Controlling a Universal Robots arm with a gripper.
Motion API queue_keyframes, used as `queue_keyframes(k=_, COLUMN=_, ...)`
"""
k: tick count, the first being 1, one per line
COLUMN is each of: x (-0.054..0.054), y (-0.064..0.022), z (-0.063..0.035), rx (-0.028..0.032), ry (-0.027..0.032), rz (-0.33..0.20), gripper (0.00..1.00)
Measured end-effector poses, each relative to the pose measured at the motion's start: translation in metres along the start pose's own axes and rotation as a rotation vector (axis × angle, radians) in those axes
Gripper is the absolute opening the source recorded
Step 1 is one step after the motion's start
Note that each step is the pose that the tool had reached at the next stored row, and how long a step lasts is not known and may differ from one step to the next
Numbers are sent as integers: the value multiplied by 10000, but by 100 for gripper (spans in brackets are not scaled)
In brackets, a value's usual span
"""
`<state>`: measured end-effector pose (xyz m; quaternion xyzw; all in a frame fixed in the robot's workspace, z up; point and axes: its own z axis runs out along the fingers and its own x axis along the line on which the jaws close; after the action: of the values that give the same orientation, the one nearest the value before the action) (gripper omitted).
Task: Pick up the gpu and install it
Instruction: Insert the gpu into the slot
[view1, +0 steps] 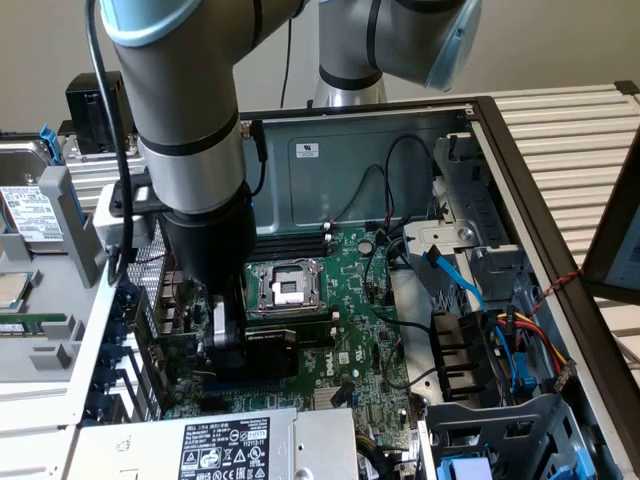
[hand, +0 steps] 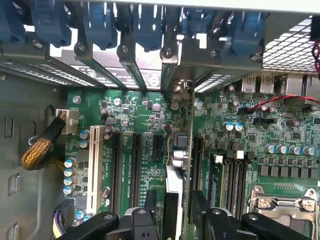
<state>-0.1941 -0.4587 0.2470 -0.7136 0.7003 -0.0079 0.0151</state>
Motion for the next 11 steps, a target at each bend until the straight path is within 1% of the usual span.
queue_keyframes(k=11, x=-5, y=-16, z=-486, rx=-21, ry=-1, rz=0, gripper=42)
